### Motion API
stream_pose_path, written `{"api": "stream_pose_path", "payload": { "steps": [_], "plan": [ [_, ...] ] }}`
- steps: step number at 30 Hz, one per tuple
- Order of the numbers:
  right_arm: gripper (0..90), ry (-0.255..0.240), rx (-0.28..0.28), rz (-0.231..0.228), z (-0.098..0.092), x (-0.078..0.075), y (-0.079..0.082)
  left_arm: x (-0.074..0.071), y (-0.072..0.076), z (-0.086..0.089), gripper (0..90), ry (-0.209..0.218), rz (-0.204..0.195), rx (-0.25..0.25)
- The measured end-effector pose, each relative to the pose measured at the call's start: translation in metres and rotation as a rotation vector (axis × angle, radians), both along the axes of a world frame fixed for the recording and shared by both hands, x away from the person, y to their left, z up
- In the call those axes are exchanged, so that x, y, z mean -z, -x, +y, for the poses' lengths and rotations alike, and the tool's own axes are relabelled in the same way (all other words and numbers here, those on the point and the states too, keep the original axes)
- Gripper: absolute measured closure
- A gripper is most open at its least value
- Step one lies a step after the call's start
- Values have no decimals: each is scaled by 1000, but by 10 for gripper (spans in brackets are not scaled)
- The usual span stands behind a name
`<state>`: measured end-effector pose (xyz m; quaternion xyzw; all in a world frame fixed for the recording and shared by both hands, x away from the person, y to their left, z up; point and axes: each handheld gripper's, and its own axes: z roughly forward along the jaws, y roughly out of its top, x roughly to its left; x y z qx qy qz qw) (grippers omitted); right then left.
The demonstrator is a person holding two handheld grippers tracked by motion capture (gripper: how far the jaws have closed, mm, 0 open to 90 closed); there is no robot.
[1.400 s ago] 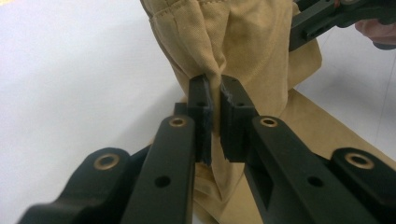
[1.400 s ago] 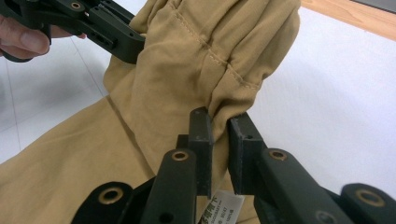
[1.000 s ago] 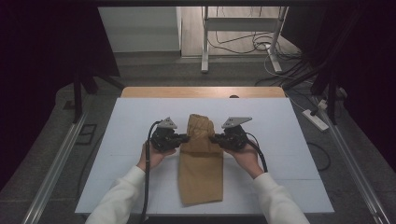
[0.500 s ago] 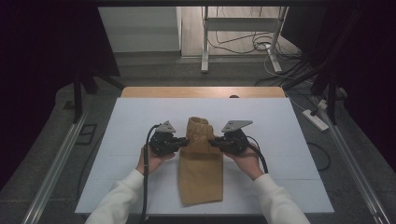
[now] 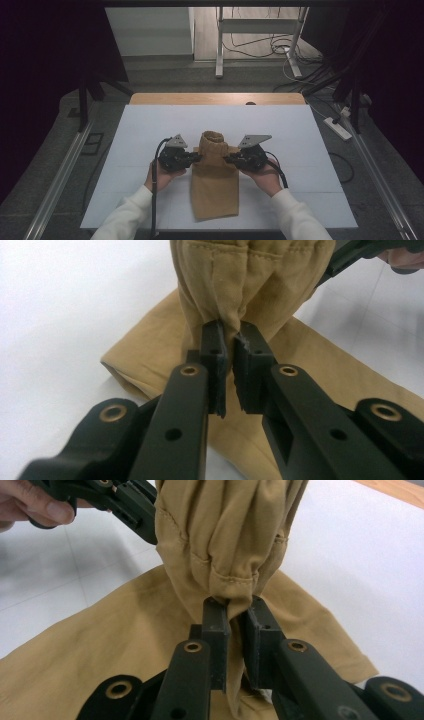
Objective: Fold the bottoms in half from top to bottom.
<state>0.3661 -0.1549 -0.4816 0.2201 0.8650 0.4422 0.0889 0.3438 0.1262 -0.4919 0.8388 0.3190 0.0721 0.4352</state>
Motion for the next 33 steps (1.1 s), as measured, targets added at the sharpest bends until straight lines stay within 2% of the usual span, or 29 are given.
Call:
{"api": "stream_pose_path", "payload": {
  "steps": [24, 33],
  "plan": [
    [809, 12, -43, 5, -4, 4, 24, 4, 24, -1, 827, -15, 5, 51],
    [808, 31, -50, 27, -9, 11, 29, 8, 29, -3, 821, -23, 14, 65]
  ]
}}
